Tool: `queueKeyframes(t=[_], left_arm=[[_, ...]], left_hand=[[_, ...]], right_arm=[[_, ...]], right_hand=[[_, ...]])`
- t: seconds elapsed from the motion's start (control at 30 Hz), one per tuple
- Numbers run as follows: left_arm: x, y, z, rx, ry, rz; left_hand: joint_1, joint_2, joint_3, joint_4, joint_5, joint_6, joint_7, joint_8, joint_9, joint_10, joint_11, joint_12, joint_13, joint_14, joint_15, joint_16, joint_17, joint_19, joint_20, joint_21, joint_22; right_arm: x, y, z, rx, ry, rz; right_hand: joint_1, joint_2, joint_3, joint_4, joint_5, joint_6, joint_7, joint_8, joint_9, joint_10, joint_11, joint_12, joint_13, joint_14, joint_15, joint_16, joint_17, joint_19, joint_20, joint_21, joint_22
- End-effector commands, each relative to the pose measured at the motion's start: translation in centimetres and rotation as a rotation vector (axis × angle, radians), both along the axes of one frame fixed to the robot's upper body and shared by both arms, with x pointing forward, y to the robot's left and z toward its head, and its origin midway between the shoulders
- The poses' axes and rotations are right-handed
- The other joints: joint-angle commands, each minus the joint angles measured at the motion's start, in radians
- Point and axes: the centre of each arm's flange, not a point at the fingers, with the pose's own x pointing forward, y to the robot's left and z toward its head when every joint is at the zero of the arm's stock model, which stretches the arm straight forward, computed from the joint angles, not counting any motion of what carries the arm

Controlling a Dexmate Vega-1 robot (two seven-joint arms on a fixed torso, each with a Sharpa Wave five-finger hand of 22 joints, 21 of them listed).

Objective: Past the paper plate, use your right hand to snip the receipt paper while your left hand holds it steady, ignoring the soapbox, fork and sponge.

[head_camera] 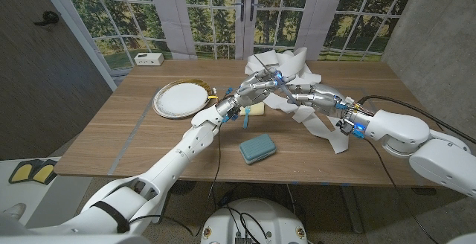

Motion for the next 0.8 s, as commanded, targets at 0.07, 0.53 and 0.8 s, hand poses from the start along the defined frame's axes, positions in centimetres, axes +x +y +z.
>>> queueKeyframes(t=[0.07,0.53,0.8], left_arm=[[-0.08,-0.06,0.17,0.013,-0.024,0.004],[-0.20,-0.10,0.33,0.023,-0.052,0.008],[-0.33,-0.07,0.53,0.029,-0.070,0.003]], left_hand=[[0.012,0.025,0.003,0.007,-0.006,0.008,-0.012,0.013,0.006,0.072,-0.066,-0.005,0.004,0.000,-0.177,0.009,0.007,-0.004,0.005,-0.001,0.000],[0.017,0.027,0.004,0.008,-0.019,0.031,-0.015,0.029,0.007,0.069,-0.066,-0.015,0.014,-0.002,-0.177,0.012,0.011,-0.005,0.004,-0.001,0.000],[0.017,0.026,0.002,0.011,-0.024,0.034,-0.021,0.036,0.009,0.067,-0.066,-0.019,0.020,0.000,-0.177,0.015,0.013,-0.007,0.004,-0.001,0.000]], right_arm=[[-0.34,0.20,0.45,-0.036,-0.021,-0.009],[-0.47,0.16,0.46,-0.004,-0.020,-0.020],[-0.44,0.20,0.55,-0.031,-0.019,-0.004]], right_hand=[[0.020,0.004,0.006,-0.003,-0.014,0.008,0.002,0.010,0.006,0.009,0.002,0.005,0.005,-0.002,0.002,0.002,0.002,0.004,-0.001,-0.001,0.003],[-0.001,-0.004,-0.013,0.014,-0.053,0.025,-0.003,0.023,0.020,0.041,0.008,0.014,0.006,0.034,0.020,0.013,0.003,0.022,0.004,0.003,0.004],[-0.011,0.000,-0.023,0.021,-0.081,-0.036,0.002,0.008,0.034,0.029,0.013,0.005,0.008,0.023,0.028,0.005,0.004,0.008,0.012,-0.005,0.004]])
